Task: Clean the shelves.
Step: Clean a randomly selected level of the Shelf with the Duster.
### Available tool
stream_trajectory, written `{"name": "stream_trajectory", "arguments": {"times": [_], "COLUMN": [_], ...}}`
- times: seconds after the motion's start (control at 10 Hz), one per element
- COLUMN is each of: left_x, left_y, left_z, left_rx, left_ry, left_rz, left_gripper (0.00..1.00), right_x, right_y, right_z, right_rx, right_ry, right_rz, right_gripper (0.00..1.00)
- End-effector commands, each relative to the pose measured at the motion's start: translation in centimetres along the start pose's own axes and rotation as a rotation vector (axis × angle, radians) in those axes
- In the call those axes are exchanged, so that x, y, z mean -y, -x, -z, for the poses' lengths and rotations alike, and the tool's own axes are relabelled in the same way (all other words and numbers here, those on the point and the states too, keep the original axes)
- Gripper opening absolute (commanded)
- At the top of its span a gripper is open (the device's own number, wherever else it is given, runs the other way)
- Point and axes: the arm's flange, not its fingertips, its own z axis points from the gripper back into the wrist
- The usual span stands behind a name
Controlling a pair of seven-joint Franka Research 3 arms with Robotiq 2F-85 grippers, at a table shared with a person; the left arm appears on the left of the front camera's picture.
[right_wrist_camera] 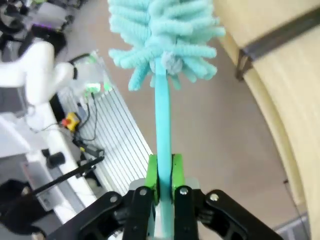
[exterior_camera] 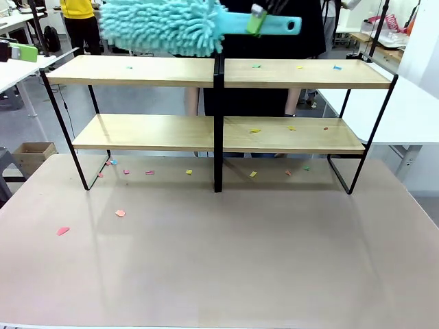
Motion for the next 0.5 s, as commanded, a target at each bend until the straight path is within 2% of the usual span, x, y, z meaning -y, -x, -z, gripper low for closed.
{"name": "stream_trajectory", "arguments": {"times": [0.0,0.2,0.4], "left_x": [-0.1,-0.1,-0.1], "left_y": [0.1,0.1,0.1], "left_z": [0.2,0.2,0.2], "left_rx": [0.004,0.004,0.004], "left_ry": [0.005,0.005,0.005], "left_rz": [-0.004,-0.004,-0.004], "left_gripper": [1.00,1.00,1.00], "right_x": [-1.9,-1.7,-1.6], "right_y": [7.6,16.0,22.9], "right_z": [1.1,-3.2,-4.6], "right_rx": [0.029,0.154,0.235], "right_ry": [0.091,0.152,0.155], "right_rz": [0.079,0.307,0.472], "right_gripper": [0.12,0.12,0.12]}}
